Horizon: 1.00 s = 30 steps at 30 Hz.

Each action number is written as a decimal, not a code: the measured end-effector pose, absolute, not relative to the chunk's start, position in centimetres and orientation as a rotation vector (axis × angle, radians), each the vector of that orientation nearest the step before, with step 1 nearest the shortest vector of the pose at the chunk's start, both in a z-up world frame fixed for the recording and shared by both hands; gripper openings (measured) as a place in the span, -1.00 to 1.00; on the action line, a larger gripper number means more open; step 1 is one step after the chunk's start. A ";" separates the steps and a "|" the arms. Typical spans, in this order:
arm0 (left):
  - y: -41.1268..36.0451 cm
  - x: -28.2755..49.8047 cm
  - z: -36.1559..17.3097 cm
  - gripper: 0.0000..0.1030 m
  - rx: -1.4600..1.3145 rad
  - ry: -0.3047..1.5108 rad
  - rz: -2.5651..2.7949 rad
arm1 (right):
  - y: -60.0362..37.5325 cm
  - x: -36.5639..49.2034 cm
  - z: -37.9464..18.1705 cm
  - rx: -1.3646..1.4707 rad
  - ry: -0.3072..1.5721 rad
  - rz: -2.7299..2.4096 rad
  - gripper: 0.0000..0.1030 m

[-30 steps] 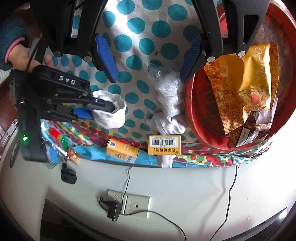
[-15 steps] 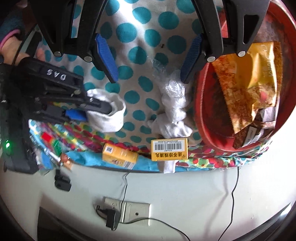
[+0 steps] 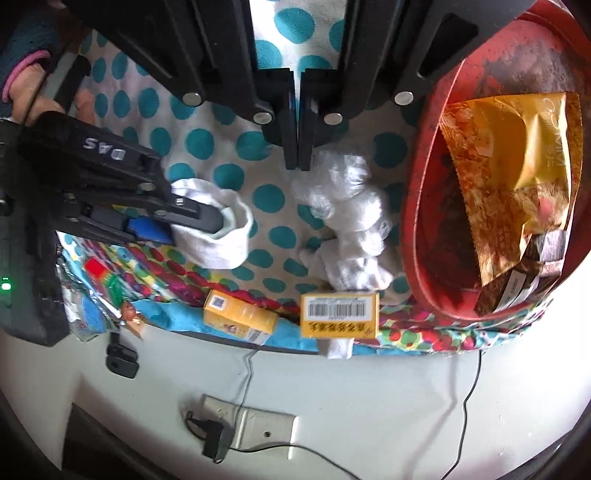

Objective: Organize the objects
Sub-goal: 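Grasp the crumpled white plastic bag with the left gripper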

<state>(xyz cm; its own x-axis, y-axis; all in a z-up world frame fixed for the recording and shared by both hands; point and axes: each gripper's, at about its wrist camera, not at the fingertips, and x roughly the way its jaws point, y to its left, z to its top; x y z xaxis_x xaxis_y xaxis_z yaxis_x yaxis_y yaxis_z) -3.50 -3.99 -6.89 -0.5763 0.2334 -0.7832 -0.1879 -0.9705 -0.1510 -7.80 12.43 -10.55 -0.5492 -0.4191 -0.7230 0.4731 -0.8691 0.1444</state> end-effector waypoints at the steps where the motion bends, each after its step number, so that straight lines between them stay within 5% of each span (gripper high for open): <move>1: -3.9 -3.2 -6.5 -1.00 -1.283 -0.082 2.598 | 12.4 -7.8 -10.6 1.091 0.091 -2.389 -0.28; 9: -4.4 -2.2 -4.8 -0.87 -1.274 -0.160 2.648 | 12.4 -7.8 -10.5 1.093 0.088 -2.386 -0.28; 11: -4.8 -2.4 -4.7 -0.41 -1.300 -0.192 2.665 | 12.5 -7.9 -10.5 1.092 0.085 -2.384 -0.28; 13: -4.8 -2.5 -4.7 -0.19 -1.319 -0.183 2.694 | 12.5 -7.9 -10.6 1.091 0.085 -2.385 -0.28; 30: -4.9 -5.6 -6.9 -0.07 -1.474 -0.237 2.742 | 12.4 -7.9 -10.5 1.098 0.069 -2.376 -0.28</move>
<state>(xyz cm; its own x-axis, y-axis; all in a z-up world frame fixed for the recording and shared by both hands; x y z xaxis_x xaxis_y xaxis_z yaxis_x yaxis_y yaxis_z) -5.60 -4.91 -6.93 -0.5541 0.0884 -0.8277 0.0547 -0.9883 -0.1422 -7.90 12.43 -10.48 -0.5379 -0.4331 -0.7232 0.4743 -0.8648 0.1650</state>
